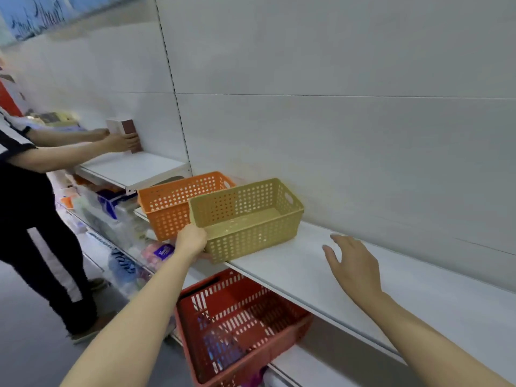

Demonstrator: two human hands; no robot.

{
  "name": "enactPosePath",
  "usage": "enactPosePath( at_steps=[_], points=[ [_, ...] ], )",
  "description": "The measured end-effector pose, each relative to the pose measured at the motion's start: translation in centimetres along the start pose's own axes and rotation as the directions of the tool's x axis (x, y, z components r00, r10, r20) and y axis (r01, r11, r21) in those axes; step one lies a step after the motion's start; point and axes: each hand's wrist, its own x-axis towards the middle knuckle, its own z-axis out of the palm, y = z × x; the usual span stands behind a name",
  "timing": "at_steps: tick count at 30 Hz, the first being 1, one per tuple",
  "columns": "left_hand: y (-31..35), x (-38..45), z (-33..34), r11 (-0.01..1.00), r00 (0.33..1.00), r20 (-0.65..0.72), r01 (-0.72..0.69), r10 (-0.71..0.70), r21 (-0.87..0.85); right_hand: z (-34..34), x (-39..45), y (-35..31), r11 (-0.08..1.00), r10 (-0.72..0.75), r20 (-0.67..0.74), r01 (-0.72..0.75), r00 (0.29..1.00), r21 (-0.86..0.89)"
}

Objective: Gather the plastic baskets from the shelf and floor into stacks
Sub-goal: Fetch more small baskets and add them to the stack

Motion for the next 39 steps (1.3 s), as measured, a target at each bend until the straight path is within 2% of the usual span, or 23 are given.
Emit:
enactPosePath(
  at_steps=[2, 4, 6, 7, 9, 11, 12, 14, 15, 17, 19, 22, 23, 25, 27, 30, 32, 36, 39],
  points=[
    [-0.1, -0.2, 0.1, 0.980, 0.992, -0.019, -0.120, 0.125, 0.160, 0.0, 1.9, -0.8, 0.956, 0.180, 0.074, -0.192, 0.981, 0.222],
    [0.5, -1.7, 0.3, 0.923, 0.963, -0.031, -0.246, 0.266, 0.296, -0.6, 3.7, -1.3, 0.787, 0.323, 0.229, -0.395, 0.918, 0.474],
    [1.0, -2.5, 0.7, 0.901, 0.933, 0.001, -0.348, 0.360, 0.260, -0.5, 4.7, -1.1, 0.620, 0.363, 0.328, -0.488, 0.872, 0.614],
    [1.2, -2.8, 0.8, 0.904, 0.923, 0.043, -0.383, 0.383, 0.189, -0.3, 4.8, -1.0, 0.604, 0.355, 0.321, -0.477, 0.878, 0.638],
    [1.2, -2.7, 0.5, 0.901, 0.903, 0.118, -0.424, 0.413, 0.087, 0.2, 4.7, -0.9, 0.655, 0.350, 0.253, -0.429, 0.902, 0.623],
    [1.4, -1.8, -0.4, 0.900, 0.900, 0.110, -0.431, 0.423, 0.062, 0.7, 4.7, -1.1, 0.709, 0.358, 0.195, -0.401, 0.913, 0.580],
    [1.6, -1.5, -1.3, 0.901, 0.903, 0.058, -0.428, 0.425, 0.063, 0.9, 4.6, -1.2, 0.728, 0.356, 0.182, -0.394, 0.917, 0.562],
    [1.2, 1.3, -3.8, 0.926, 0.909, -0.186, -0.356, 0.374, 0.127, 0.7, 4.6, -1.5, 0.763, 0.357, 0.157, -0.385, 0.921, 0.519],
    [0.7, 3.1, -5.2, 0.950, 0.895, -0.320, -0.277, 0.310, 0.144, 0.5, 4.6, -1.5, 0.776, 0.355, 0.132, -0.371, 0.925, 0.511],
    [-0.5, 6.5, -7.9, 0.993, 0.892, -0.441, -0.065, 0.102, 0.099, -0.3, 4.5, -1.1, 0.784, 0.351, 0.080, -0.340, 0.933, 0.519],
    [-1.9, 9.1, -9.1, 0.996, 0.923, -0.377, 0.089, -0.079, 0.011, -0.7, 4.2, 0.0, 0.775, 0.383, 0.046, -0.348, 0.923, 0.528],
    [-3.1, 11.2, -9.4, 0.950, 0.959, -0.199, 0.142, -0.202, -0.280, -0.9, 3.5, 1.6, 0.753, 0.422, 0.027, -0.367, 0.906, 0.546],
    [-2.9, 11.7, -9.5, 0.930, 0.960, -0.183, 0.142, -0.213, -0.340, -1.0, 3.2, 2.0, 0.754, 0.431, 0.007, -0.365, 0.902, 0.547],
    [-2.8, 12.8, -8.8, 0.938, 0.944, -0.270, 0.093, -0.190, -0.333, -1.6, 2.7, 3.1, 0.764, 0.450, -0.034, -0.365, 0.892, 0.532],
    [-2.3, 13.0, -8.3, 0.973, 0.926, -0.351, 0.064, -0.140, -0.220, -2.4, 2.4, 4.4, 0.768, 0.477, -0.071, -0.376, 0.876, 0.517],
    [-4.0, 15.8, -6.7, 0.970, 0.958, -0.251, 0.085, -0.143, -0.227, -3.8, 1.3, 6.4, 0.757, 0.528, -0.110, -0.408, 0.842, 0.510],
    [-8.2, 21.8, -5.3, 0.981, 0.969, -0.218, 0.076, -0.115, -0.179, -5.0, 0.4, 7.9, 0.750, 0.554, -0.126, -0.427, 0.823, 0.506],
    [-4.3, 13.7, -1.9, 0.998, 0.974, -0.219, -0.057, 0.057, 0.009, -8.3, -2.1, 11.2, 0.738, 0.606, -0.188, -0.458, 0.773, 0.497],
    [0.1, 4.3, 1.0, 0.984, 0.964, -0.204, -0.179, 0.172, -0.017, -11.9, -4.8, 14.0, 0.714, 0.653, -0.227, -0.488, 0.722, 0.502]
  ],
)
